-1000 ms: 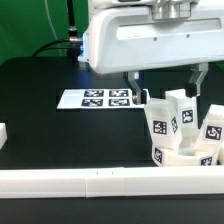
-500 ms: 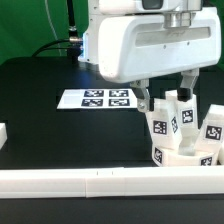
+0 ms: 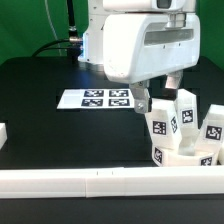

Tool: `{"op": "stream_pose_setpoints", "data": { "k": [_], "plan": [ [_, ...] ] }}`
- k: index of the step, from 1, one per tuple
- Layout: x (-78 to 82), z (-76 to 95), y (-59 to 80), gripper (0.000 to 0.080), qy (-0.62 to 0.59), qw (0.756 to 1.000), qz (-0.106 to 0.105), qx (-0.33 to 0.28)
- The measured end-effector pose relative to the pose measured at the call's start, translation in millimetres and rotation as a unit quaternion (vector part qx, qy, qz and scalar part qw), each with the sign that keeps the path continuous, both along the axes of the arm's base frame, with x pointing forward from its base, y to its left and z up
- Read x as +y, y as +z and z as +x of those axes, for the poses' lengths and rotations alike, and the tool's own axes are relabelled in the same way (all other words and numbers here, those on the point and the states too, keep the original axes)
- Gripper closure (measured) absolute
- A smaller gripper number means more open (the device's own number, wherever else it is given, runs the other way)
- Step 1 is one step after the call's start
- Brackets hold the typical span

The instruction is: Assemble stool

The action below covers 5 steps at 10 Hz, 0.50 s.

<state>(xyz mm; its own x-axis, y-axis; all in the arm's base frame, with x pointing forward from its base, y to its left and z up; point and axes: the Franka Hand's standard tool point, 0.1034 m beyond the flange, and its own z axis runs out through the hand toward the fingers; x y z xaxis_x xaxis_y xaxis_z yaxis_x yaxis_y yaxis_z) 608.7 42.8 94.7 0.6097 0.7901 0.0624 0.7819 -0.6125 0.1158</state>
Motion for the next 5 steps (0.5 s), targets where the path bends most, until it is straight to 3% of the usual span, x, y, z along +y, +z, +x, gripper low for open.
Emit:
{"op": "stream_pose_setpoints", "data": {
  "k": [5],
  "plan": [
    [17.1,-6.7,-9.5,0.0151,-0.059,0.998,0.013,0.012]
  ]
}}
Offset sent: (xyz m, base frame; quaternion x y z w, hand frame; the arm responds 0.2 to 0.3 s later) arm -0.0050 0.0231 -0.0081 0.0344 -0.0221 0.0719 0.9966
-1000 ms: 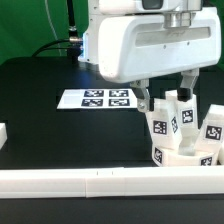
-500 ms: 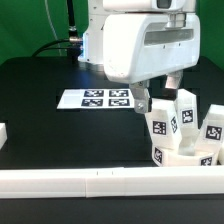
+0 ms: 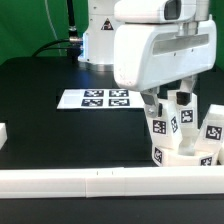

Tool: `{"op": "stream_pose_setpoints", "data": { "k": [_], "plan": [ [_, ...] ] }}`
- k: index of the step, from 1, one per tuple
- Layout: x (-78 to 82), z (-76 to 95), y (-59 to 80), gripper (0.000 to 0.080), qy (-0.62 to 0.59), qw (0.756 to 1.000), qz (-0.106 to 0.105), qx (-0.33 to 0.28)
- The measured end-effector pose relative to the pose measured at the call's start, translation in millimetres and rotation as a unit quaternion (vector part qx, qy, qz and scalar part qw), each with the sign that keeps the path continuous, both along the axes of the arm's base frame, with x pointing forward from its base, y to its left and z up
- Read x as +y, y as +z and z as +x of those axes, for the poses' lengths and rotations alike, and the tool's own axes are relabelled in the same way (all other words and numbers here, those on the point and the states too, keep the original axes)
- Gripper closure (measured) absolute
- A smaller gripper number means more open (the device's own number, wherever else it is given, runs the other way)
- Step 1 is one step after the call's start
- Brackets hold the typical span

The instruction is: Assemble stool

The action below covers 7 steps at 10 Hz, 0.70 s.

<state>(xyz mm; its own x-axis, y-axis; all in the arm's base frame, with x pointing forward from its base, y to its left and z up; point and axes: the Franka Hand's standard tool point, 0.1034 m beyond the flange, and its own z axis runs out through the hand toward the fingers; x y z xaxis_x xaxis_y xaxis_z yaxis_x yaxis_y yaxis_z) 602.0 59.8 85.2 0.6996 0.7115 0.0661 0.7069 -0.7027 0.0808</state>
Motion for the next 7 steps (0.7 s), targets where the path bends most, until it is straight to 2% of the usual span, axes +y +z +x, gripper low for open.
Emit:
{"op": "stream_pose_setpoints", "data": {
  "k": [3,4,5,6,7],
  "plan": [
    [-3.7,-0.4,-1.8,0.0151,-0.006,1.000,0.000,0.001],
    [-5.1,-0.3,-1.8,0.0245,-0.007,1.000,0.000,0.001],
    [-6.3,0.0,-1.7,0.0245,-0.008,1.000,0.000,0.001],
    [-6.9,0.3,-1.6,0.0412,-0.009,1.000,0.000,0.000],
    [-7.3,1.0,-1.2,0.0464,-0.009,1.000,0.000,-0.002]
  ]
}}
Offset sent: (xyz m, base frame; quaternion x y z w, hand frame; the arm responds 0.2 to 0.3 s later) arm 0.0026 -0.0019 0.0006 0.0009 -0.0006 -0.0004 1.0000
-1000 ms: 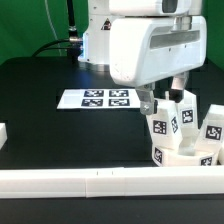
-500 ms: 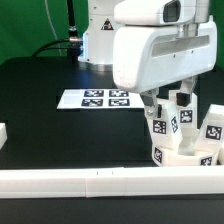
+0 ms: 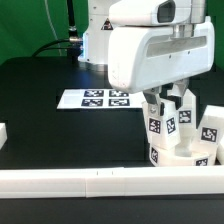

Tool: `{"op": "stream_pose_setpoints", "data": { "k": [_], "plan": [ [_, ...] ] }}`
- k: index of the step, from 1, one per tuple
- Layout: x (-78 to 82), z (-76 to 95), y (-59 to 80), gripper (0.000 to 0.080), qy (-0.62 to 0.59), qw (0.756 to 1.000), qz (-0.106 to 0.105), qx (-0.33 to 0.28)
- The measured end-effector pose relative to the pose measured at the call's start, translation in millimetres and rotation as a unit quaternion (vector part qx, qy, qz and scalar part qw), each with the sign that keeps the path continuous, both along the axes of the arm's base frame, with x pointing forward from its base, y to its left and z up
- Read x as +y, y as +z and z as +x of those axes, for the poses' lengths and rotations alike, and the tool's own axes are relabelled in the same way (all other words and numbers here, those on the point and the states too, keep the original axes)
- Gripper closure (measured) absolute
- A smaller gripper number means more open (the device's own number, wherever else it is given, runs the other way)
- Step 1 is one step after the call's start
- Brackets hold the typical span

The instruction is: Assemble stool

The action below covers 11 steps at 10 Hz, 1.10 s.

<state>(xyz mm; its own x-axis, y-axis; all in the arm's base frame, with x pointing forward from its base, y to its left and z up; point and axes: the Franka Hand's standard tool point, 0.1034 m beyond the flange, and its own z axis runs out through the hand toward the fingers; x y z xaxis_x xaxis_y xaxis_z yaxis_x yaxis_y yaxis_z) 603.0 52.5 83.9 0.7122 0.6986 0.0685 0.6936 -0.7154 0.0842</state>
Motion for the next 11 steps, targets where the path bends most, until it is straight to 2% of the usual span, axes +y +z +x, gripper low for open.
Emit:
{"op": "stream_pose_setpoints", "data": {
  "k": [4,7,10,11],
  "plan": [
    [-0.7,0.4,0.1,0.0464,-0.031,1.000,0.004,-0.001],
    [-0.7,0.3,0.1,0.0462,-0.132,0.991,0.015,-0.003],
    [-1.0,-3.1,-0.7,0.0462,-0.285,0.958,0.033,-0.005],
    [0.6,-3.3,-0.7,0.0462,-0.341,0.939,0.041,-0.012]
  ]
}}
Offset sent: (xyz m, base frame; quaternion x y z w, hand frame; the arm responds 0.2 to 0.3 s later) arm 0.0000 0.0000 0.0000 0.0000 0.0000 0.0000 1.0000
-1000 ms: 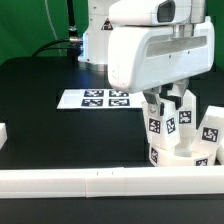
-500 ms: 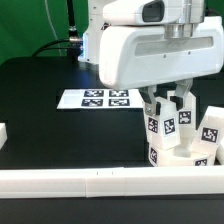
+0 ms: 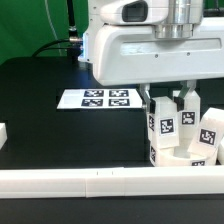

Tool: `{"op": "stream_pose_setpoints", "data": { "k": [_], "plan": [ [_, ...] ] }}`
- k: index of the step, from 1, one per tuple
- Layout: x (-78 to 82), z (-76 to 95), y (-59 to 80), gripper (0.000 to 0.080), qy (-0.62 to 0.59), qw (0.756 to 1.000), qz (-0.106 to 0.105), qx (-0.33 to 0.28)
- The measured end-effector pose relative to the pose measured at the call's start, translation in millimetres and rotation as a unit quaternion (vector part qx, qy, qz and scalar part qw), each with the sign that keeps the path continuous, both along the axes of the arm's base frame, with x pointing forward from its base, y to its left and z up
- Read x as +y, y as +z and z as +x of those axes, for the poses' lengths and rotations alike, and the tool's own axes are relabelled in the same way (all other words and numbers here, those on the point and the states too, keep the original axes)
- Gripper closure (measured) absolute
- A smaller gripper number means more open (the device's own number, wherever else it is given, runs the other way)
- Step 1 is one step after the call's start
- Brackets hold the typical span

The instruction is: Assemble stool

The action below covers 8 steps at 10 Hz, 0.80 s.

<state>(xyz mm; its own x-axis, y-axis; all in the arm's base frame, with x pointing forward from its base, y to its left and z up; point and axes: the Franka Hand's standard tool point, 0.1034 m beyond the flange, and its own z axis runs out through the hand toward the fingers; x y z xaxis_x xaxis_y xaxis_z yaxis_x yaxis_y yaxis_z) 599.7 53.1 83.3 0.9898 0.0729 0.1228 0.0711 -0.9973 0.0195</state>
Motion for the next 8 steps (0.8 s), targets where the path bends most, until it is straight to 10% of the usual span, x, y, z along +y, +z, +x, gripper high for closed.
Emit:
{"op": "stream_pose_setpoints", "data": {
  "k": [8],
  "plan": [
    [5.7,2.2,0.3,0.0462,-0.372,0.927,0.052,-0.022]
  ]
}}
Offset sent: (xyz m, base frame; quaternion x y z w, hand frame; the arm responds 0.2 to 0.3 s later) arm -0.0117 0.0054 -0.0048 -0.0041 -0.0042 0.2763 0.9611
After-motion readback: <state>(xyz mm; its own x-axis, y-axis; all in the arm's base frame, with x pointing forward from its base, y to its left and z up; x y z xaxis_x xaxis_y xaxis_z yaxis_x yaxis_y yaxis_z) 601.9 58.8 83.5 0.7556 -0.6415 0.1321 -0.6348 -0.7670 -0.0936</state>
